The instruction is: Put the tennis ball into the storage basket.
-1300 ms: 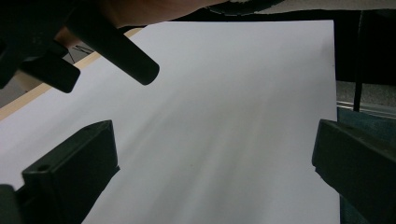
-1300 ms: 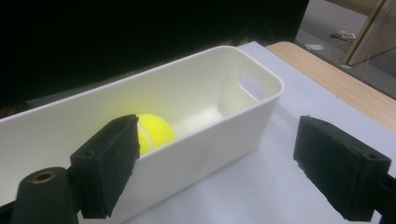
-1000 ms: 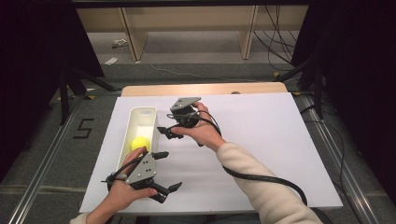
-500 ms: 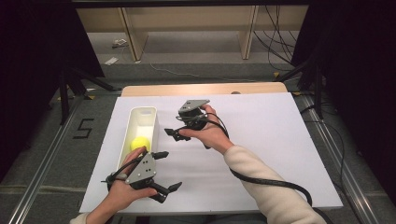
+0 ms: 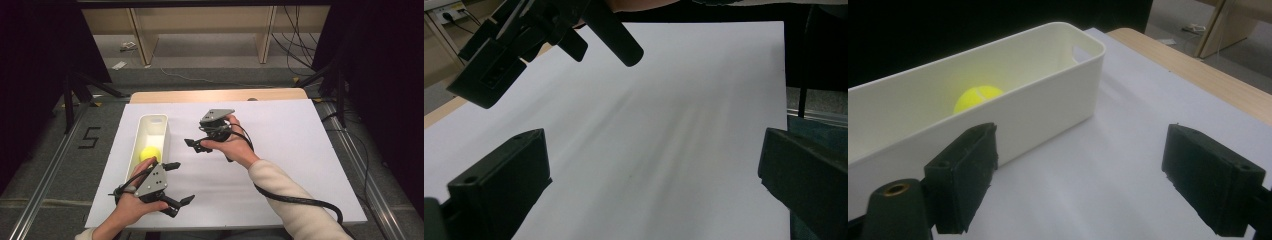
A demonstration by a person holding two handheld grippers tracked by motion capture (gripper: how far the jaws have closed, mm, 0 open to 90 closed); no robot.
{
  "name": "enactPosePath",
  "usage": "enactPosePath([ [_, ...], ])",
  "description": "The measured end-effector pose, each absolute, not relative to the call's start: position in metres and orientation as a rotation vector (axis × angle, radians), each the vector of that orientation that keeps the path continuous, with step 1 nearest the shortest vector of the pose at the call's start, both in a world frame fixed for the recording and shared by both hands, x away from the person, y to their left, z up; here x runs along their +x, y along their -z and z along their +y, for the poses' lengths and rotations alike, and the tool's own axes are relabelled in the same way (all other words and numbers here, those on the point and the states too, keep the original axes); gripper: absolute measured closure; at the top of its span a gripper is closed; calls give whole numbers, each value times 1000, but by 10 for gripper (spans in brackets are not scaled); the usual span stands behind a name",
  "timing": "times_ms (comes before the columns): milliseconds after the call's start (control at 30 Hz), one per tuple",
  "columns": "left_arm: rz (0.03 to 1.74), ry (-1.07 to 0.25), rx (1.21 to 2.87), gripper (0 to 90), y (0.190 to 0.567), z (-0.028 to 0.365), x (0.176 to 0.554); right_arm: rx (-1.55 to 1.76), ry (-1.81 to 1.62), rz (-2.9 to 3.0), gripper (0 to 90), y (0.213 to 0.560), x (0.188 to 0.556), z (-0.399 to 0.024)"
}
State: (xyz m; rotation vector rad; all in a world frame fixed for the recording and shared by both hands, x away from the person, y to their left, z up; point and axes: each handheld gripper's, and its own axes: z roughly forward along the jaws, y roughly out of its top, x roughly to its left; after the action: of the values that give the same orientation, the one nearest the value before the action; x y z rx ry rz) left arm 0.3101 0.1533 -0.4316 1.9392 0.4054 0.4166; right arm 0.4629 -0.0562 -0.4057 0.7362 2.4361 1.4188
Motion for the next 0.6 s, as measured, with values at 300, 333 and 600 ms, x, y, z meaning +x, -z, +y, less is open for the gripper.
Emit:
enactPosePath([
  [300,404,-418,1941,0,432,153,310,762,-1414,2415,155,408,459,-73],
  [333,405,-418,1941,0,432,153,310,766,-1412,2414,155,409,458,-75],
  [600,405,-416,1944,0,432,153,310,801,-1409,2391,156,412,454,-96],
])
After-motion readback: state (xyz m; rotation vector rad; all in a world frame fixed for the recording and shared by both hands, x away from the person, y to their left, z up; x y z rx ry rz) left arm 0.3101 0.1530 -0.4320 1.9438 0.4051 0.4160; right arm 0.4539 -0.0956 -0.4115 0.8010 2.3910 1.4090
